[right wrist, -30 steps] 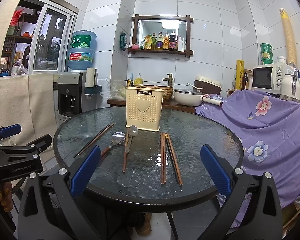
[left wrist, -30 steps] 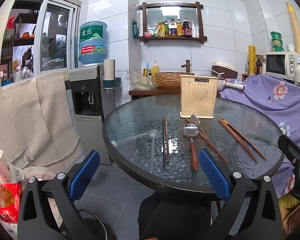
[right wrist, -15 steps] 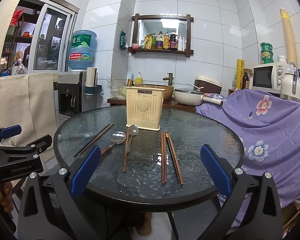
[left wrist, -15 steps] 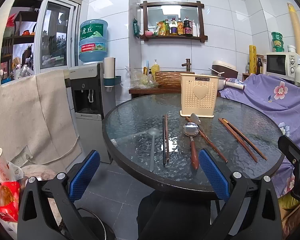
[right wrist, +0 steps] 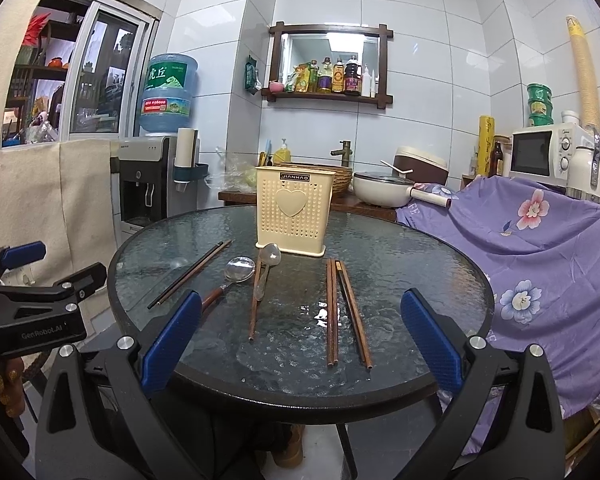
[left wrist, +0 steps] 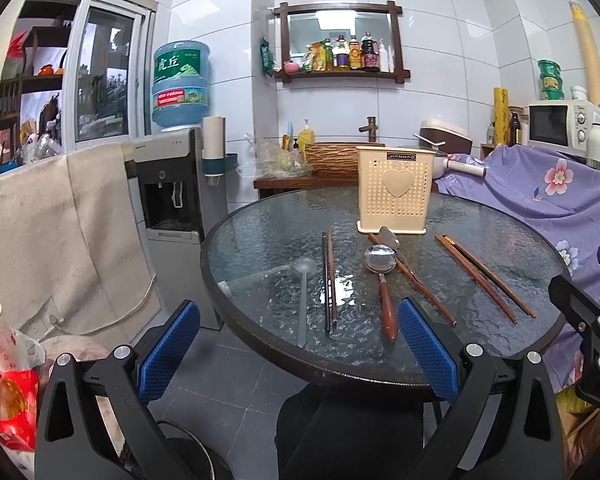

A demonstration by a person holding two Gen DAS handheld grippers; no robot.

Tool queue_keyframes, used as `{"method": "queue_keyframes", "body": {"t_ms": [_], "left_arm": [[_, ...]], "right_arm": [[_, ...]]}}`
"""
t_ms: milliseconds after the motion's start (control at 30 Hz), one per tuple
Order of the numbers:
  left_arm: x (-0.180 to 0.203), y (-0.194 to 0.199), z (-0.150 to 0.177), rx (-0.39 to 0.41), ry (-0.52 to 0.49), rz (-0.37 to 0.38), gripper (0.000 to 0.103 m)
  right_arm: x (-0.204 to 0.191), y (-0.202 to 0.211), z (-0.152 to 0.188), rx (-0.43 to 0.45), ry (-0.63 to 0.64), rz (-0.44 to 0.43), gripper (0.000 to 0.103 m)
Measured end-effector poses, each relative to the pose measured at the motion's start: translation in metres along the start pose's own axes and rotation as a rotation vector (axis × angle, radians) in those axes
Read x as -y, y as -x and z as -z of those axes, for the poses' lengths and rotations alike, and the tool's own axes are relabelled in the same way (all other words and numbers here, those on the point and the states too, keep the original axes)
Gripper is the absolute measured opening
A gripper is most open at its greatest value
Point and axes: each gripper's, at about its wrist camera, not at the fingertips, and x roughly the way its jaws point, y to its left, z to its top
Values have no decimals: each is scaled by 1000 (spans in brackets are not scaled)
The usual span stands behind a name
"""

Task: Organize utensils
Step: 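Lower the right tool toward the metal spoon while the left tool approaches the grey spoon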

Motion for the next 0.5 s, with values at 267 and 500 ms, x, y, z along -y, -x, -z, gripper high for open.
{"method": "queue_keyframes", "body": {"t_ms": [267,500], "left_arm": [[-2,-45,-5,-103,-48,8,97],[-1,-85,-24,-181,-52,34,87]], "right_arm": [[21,-52,2,-147,23,-5,98],[53,-103,-7,-240,-65,-48,93]]}}
